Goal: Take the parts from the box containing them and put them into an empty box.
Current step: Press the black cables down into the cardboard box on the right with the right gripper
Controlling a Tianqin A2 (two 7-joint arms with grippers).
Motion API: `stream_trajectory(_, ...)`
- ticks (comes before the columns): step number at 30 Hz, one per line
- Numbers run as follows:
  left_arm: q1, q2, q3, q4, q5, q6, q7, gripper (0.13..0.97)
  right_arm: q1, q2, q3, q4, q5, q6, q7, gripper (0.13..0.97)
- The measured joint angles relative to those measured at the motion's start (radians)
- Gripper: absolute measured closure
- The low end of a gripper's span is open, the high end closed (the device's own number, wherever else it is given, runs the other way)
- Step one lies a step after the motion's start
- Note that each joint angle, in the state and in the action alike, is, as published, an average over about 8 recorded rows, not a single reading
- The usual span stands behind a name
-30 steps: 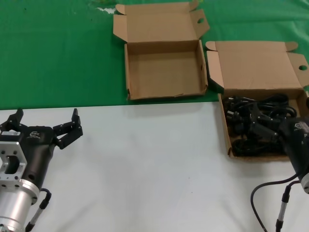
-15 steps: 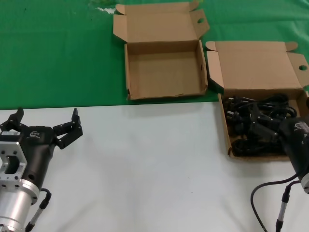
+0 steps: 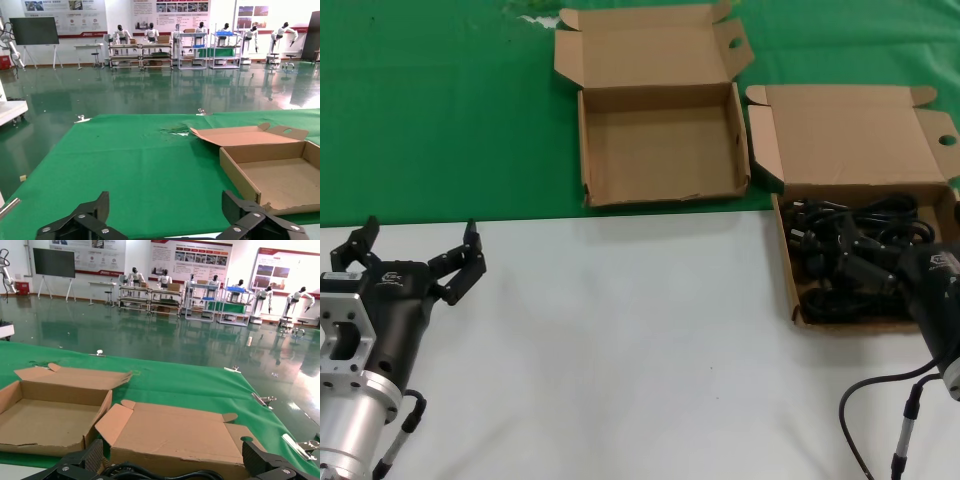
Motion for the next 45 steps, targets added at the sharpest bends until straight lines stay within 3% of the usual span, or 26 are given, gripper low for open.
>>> stream_trajectory(9, 0.000, 0.000, 0.000, 0.000, 0.000, 0.000, -0.001, 0.434, 0.008, -0.023, 0.015, -0.005, -0.012, -0.021, -0.026, 0.129)
stream_trajectory(13, 0.000, 0.000, 0.000, 0.000, 0.000, 0.000, 0.000, 0.434, 0.014, -0.027, 0.022, -0.007, -0.015, -0.033, -0.039, 0.129)
stream_trajectory(18, 0.000, 0.000, 0.000, 0.000, 0.000, 0.000, 0.000, 0.570, 0.024, -0.004, 0.018, -0.010, -0.015, -0.064, -0.043, 0.129)
stream_trajectory(24, 0.000, 0.000, 0.000, 0.000, 0.000, 0.000, 0.000, 0.694, 0.046, 0.111, -0.039, -0.015, -0.019, -0.129, 0.019, 0.129)
stream_trajectory(30, 0.000, 0.000, 0.000, 0.000, 0.000, 0.000, 0.000, 0.820, 0.097, 0.261, -0.090, -0.040, -0.025, -0.281, 0.046, 0.129)
stream_trajectory(37, 0.000, 0.000, 0.000, 0.000, 0.000, 0.000, 0.000, 0.897, 0.224, 0.405, -0.140, -0.123, -0.039, -0.497, 0.000, 0.129)
stream_trajectory(45, 0.000, 0.000, 0.000, 0.000, 0.000, 0.000, 0.000, 0.944, 0.412, 0.488, -0.211, -0.235, -0.086, -0.699, -0.085, 0.129)
